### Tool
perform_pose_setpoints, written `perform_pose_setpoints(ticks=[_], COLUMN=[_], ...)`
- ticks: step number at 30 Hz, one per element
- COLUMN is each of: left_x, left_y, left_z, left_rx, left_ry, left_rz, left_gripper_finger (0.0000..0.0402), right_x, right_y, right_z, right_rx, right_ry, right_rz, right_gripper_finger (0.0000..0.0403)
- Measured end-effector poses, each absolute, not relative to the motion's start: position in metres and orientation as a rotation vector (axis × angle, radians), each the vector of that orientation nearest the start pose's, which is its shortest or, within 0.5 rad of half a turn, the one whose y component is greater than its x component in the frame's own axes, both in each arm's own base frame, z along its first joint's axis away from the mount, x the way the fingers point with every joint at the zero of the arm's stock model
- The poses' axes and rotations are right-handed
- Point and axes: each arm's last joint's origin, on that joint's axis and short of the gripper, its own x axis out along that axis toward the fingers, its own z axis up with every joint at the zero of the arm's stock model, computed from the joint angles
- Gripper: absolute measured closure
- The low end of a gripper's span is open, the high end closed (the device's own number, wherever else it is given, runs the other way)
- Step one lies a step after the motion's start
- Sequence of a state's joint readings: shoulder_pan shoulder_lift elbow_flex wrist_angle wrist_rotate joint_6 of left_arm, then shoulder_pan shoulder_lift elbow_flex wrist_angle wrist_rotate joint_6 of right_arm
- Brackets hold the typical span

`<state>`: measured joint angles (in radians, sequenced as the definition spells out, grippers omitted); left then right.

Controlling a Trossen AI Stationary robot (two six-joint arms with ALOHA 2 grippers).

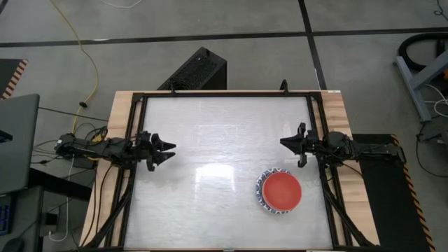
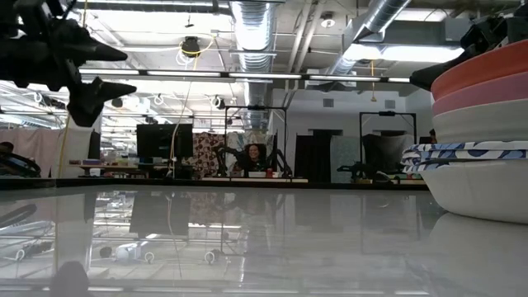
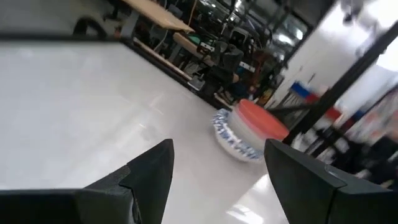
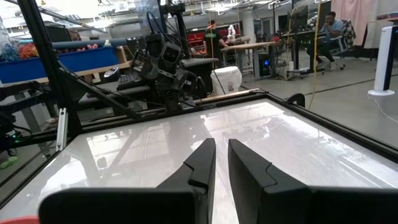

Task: Nest bowls inside each other by size order
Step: Return to Home Position

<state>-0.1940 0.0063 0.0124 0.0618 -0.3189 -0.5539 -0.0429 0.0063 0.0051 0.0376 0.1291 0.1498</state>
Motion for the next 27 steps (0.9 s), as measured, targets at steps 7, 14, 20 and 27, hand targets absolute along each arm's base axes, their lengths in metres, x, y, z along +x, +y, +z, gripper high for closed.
perform_pose_setpoints(ticks=[7,14,20,27], left_x=[0.0956,0.0956,0.0956,0.0955], left_y=[-0.0095,-0.0095,-0.0095,-0.0086], left_z=[0.1731,0.1731,0.1731,0.1732], left_rx=[-0.907,-0.963,-1.028,-1.008], left_ry=[-0.117,-0.121,-0.124,-0.139], left_rz=[0.088,0.085,0.082,0.112], left_gripper_finger=[0.0161,0.0161,0.0161,0.0161], right_x=[0.0972,0.0972,0.0972,0.0972], right_y=[-0.0079,-0.0079,-0.0079,-0.0079], right_z=[0.1683,0.1683,0.1683,0.1683], right_rx=[0.151,0.151,0.151,0.151], right_ry=[-0.049,-0.049,-0.049,-0.049], right_rz=[-0.169,-0.169,-0.169,-0.168], right_gripper_finger=[0.0337,0.0337,0.0337,0.0337])
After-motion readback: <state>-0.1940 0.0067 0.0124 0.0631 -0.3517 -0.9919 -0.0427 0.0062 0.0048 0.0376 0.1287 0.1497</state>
